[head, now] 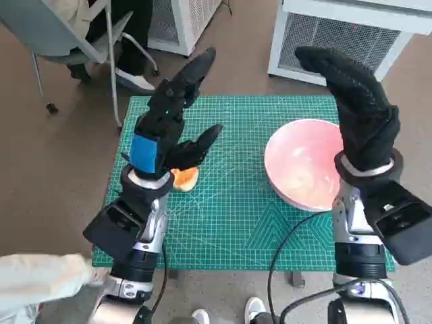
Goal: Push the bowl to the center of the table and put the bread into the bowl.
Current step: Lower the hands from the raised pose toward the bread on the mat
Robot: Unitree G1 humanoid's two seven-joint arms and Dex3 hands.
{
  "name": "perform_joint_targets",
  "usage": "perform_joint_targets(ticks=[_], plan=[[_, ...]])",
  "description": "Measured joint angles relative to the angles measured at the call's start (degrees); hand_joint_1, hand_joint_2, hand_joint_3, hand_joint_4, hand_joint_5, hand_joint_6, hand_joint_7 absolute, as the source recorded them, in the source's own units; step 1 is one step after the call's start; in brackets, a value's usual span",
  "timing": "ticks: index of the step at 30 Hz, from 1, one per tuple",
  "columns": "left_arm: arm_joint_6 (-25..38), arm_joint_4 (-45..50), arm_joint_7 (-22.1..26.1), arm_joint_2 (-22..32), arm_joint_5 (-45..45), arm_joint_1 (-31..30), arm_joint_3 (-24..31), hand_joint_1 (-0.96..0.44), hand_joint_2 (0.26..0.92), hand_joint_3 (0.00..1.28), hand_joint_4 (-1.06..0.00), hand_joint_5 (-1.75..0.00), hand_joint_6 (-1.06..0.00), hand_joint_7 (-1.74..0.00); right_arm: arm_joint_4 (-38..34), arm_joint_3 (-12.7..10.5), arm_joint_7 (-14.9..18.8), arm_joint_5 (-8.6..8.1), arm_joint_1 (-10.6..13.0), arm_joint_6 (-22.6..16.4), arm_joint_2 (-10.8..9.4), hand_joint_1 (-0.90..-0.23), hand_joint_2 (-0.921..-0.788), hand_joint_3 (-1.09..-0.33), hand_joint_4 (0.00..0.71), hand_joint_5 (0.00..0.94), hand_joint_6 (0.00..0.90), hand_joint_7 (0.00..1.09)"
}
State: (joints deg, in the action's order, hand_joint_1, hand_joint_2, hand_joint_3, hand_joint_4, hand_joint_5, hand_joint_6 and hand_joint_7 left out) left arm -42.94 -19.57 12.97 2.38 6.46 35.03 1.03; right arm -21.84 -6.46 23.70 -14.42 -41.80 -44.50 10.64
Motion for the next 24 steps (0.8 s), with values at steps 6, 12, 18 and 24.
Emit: perform_joint_targets(ticks=[6,12,18,24], plan=[[0.3,0.0,0.0,0.0,0.2,0.0,0.0,-0.46,0.921,0.39,-0.37,0.0,-0.32,-0.28,0.0,0.0,0.3,-0.69,0.0,0.0,0.0,-0.577,-0.921,-0.755,0.273,0.0,0.21,0.29],[0.4,0.0,0.0,0.0,0.2,0.0,0.0,-0.45,0.921,0.4,-0.36,0.0,-0.3,-0.31,0.0,0.0,0.4,-1.1,0.0,0.1,0.0,-0.574,-0.921,-0.753,0.275,0.001,0.212,0.29],[0.6,0.1,0.0,-0.1,0.7,0.0,0.0,-0.43,0.921,0.39,-0.36,0.0,-0.28,-0.36,-0.2,0.1,0.7,-1.14,0.1,0.3,0.0,-0.569,-0.921,-0.754,0.272,0.0,0.211,0.29],[1.3,0.3,0.0,-0.1,0.9,0.0,0.1,-0.42,0.921,0.39,-0.35,0.0,-0.27,-0.38,-0.4,0.1,0.7,-1.04,0.3,0.2,0.1,-0.566,-0.921,-0.754,0.271,0.0,0.209,0.29]])
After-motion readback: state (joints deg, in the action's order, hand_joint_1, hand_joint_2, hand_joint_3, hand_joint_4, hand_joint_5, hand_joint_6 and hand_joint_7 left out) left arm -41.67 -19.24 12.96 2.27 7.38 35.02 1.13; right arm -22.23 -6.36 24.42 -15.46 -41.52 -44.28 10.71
